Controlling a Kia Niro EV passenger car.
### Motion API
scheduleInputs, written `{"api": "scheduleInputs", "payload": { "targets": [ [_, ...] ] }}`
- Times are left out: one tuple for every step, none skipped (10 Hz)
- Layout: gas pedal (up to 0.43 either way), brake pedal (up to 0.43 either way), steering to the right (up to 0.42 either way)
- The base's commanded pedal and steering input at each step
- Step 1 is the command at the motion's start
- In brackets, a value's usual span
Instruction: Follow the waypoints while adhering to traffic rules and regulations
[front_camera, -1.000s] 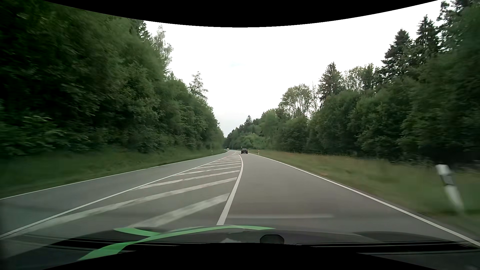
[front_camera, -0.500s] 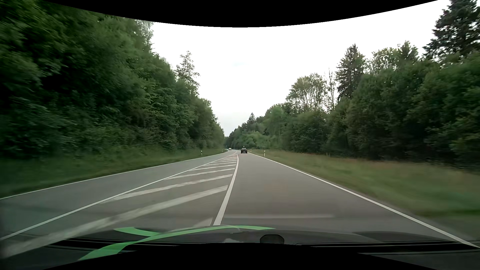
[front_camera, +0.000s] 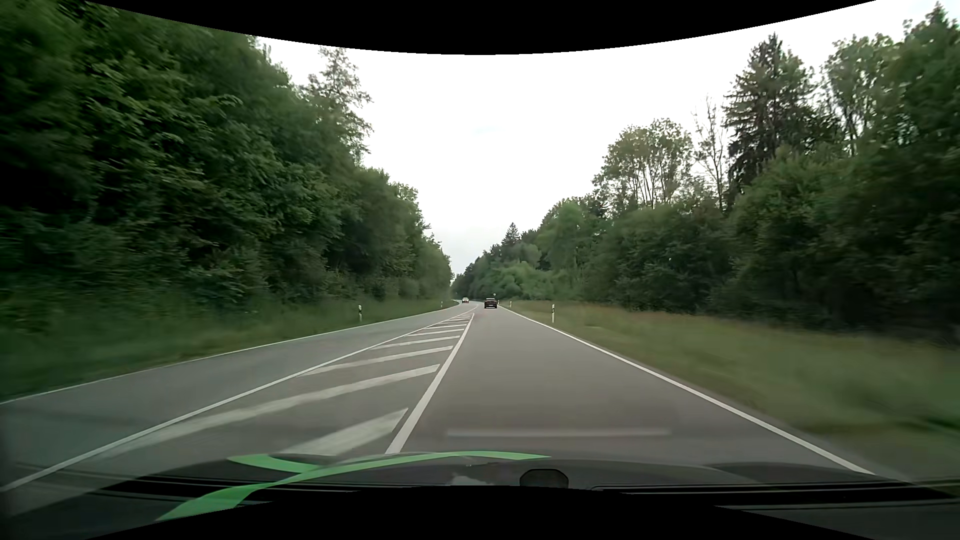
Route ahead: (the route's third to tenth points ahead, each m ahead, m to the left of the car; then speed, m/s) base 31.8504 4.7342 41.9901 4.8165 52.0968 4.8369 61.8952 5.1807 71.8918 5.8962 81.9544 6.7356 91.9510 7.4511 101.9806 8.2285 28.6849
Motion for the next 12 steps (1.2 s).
{"api": "scheduleInputs", "payload": {
  "targets": [
    [0.311,0.0,-0.01],
    [0.311,0.0,-0.01],
    [0.299,0.0,-0.01],
    [0.287,0.0,-0.01],
    [0.28,0.0,-0.01],
    [0.28,0.0,-0.01],
    [0.287,0.0,-0.01],
    [0.299,0.0,-0.009],
    [0.311,0.0,-0.008],
    [0.331,0.0,-0.008],
    [0.331,0.0,-0.006],
    [0.331,0.0,-0.002]
  ]
}}
